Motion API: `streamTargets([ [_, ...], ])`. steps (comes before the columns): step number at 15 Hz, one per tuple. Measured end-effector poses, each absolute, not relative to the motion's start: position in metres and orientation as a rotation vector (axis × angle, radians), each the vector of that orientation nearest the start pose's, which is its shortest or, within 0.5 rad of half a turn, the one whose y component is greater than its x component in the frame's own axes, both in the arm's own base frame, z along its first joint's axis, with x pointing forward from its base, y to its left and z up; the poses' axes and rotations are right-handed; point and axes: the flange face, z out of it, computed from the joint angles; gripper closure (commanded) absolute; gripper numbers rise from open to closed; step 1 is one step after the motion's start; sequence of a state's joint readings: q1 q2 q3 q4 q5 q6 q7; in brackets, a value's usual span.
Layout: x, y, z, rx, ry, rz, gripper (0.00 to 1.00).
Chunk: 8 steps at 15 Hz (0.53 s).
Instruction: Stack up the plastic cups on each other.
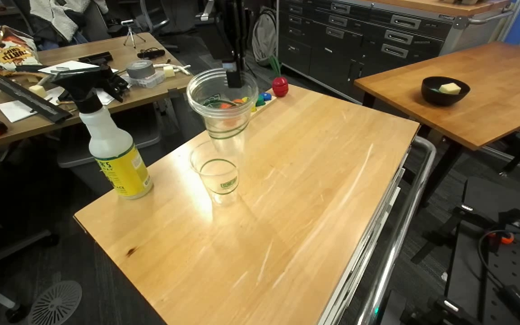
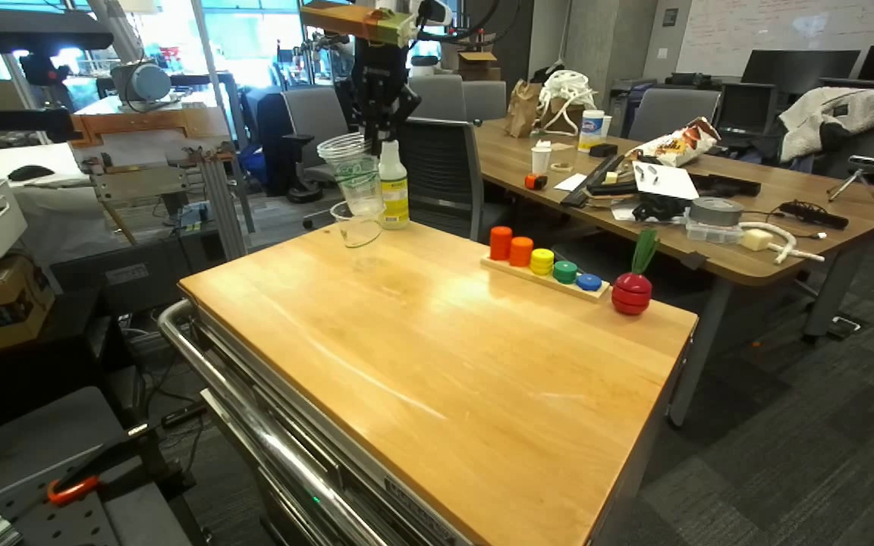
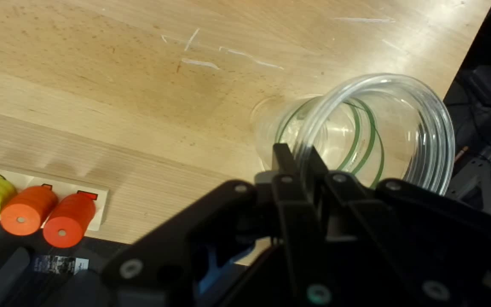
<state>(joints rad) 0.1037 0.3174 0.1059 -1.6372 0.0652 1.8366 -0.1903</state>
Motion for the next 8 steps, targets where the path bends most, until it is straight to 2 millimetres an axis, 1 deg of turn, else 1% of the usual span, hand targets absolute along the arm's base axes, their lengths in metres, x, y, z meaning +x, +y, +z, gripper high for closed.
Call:
streamTargets([
  [4,0.635,0.140,0.427,-2.981,-0.556,0.181,0.92],
  [8,0.635,0.150,0.424,-2.974,-0.556,0.227,0.92],
])
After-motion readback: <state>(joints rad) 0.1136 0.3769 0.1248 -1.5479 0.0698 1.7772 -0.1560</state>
